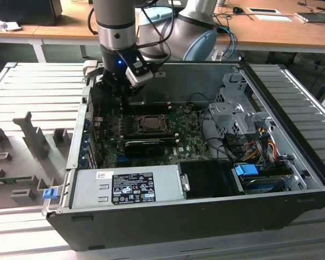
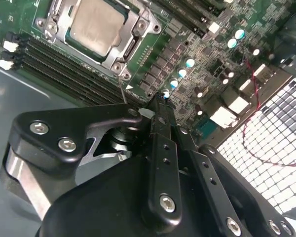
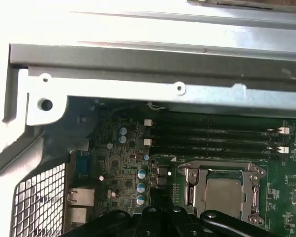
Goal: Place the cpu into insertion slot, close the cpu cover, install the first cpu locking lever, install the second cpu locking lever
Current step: 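Install the first cpu locking lever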
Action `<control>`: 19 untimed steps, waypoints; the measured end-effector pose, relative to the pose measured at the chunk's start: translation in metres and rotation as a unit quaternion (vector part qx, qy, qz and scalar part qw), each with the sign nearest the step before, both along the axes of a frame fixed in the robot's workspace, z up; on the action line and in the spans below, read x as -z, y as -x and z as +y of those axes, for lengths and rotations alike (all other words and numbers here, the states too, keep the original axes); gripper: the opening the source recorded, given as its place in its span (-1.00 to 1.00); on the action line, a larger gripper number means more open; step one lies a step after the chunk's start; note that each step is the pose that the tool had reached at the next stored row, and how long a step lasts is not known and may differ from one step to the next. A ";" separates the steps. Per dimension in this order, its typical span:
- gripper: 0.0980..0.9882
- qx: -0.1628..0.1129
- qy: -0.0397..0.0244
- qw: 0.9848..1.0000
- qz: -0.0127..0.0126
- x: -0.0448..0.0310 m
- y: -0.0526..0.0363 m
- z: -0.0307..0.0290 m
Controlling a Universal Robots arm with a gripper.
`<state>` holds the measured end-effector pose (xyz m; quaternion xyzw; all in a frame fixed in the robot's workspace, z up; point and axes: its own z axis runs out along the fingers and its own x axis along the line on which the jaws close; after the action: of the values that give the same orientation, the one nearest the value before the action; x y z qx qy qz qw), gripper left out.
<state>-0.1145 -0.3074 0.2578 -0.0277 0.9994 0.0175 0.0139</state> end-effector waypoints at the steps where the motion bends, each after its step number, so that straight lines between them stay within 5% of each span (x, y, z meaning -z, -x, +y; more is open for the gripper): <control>1: -0.98 0.000 0.000 1.000 0.000 0.0007 0.0006 0.0020; 11: -0.98 -0.002 0.000 1.000 0.000 0.0028 0.0037 0.0158; 19: -0.98 -0.002 0.000 1.000 0.000 0.0028 -0.0066 0.0165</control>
<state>-0.1079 -0.2909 0.2551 -0.0298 0.9993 0.0181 0.0138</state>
